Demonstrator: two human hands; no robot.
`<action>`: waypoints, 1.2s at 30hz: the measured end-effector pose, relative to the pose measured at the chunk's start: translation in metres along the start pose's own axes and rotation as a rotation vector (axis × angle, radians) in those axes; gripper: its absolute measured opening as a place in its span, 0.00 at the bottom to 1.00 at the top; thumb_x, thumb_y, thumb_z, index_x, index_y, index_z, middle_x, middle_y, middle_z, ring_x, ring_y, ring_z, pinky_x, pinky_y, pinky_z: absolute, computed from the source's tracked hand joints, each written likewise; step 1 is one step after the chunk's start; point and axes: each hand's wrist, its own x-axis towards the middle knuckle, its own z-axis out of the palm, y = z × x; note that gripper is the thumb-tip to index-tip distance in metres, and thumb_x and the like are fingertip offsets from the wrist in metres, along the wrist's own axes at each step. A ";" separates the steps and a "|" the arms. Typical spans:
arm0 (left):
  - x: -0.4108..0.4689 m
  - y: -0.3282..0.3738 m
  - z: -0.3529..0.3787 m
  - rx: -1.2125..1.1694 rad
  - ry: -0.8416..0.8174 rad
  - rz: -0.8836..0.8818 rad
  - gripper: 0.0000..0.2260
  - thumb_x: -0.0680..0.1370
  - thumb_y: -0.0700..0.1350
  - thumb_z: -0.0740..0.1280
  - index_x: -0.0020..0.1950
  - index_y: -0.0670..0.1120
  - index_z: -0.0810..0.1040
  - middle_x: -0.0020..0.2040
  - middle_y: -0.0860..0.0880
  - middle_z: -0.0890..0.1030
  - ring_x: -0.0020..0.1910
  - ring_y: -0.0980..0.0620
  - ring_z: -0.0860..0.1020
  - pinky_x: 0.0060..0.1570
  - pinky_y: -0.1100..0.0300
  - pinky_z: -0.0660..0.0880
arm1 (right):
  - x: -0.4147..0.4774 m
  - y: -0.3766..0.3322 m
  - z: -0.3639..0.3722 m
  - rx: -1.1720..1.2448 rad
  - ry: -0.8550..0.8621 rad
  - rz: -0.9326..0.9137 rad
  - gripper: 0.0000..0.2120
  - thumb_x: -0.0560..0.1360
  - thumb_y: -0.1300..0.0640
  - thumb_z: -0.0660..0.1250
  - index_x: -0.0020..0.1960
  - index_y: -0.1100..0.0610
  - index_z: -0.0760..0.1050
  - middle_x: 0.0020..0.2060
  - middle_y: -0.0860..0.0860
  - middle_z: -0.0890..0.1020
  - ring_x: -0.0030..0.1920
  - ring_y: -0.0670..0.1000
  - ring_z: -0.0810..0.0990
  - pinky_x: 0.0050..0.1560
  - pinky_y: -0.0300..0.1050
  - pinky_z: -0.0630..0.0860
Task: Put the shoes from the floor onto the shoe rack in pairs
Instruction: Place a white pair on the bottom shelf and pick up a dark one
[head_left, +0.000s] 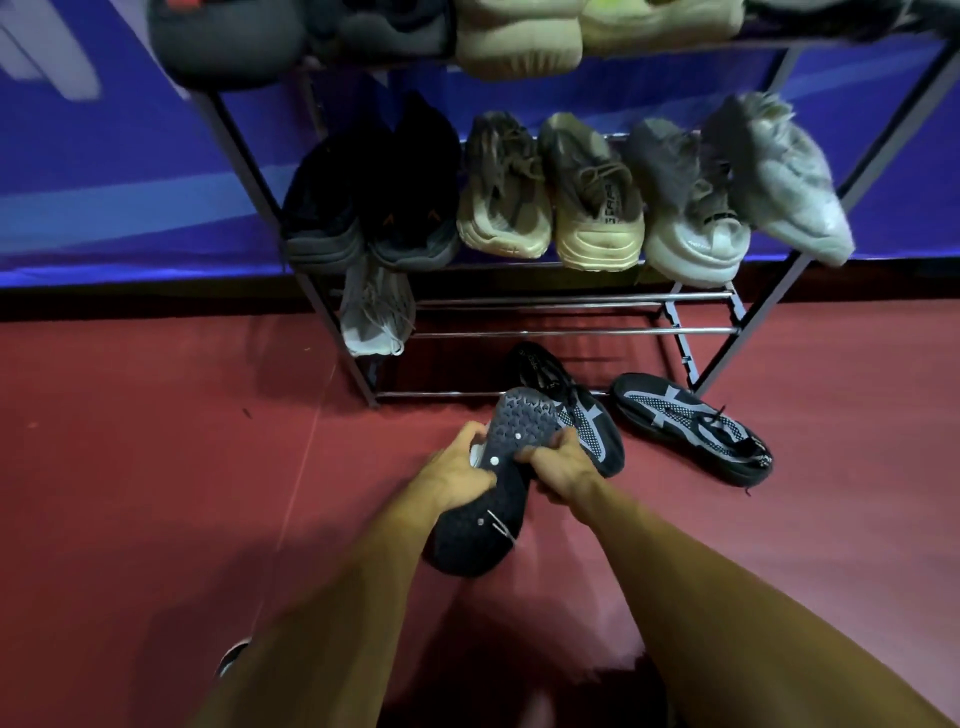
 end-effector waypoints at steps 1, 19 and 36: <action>-0.006 0.002 -0.004 -0.032 0.026 0.012 0.19 0.73 0.44 0.68 0.58 0.61 0.67 0.50 0.49 0.81 0.49 0.46 0.80 0.47 0.54 0.76 | -0.009 -0.009 -0.003 -0.030 -0.008 -0.050 0.21 0.74 0.57 0.70 0.61 0.57 0.64 0.40 0.51 0.76 0.33 0.48 0.72 0.29 0.40 0.66; -0.104 0.060 -0.124 -0.427 0.256 0.178 0.09 0.72 0.39 0.58 0.39 0.50 0.74 0.35 0.48 0.81 0.36 0.48 0.80 0.32 0.63 0.65 | -0.121 -0.130 -0.034 0.276 -0.106 -0.245 0.07 0.73 0.63 0.58 0.38 0.54 0.69 0.28 0.52 0.75 0.26 0.50 0.72 0.27 0.36 0.60; -0.062 0.037 -0.097 -0.740 0.295 0.154 0.07 0.72 0.44 0.69 0.45 0.49 0.72 0.42 0.48 0.78 0.42 0.51 0.76 0.41 0.56 0.71 | -0.082 -0.107 -0.001 0.487 -0.226 -0.245 0.20 0.69 0.62 0.74 0.57 0.72 0.80 0.54 0.65 0.83 0.56 0.62 0.82 0.64 0.56 0.76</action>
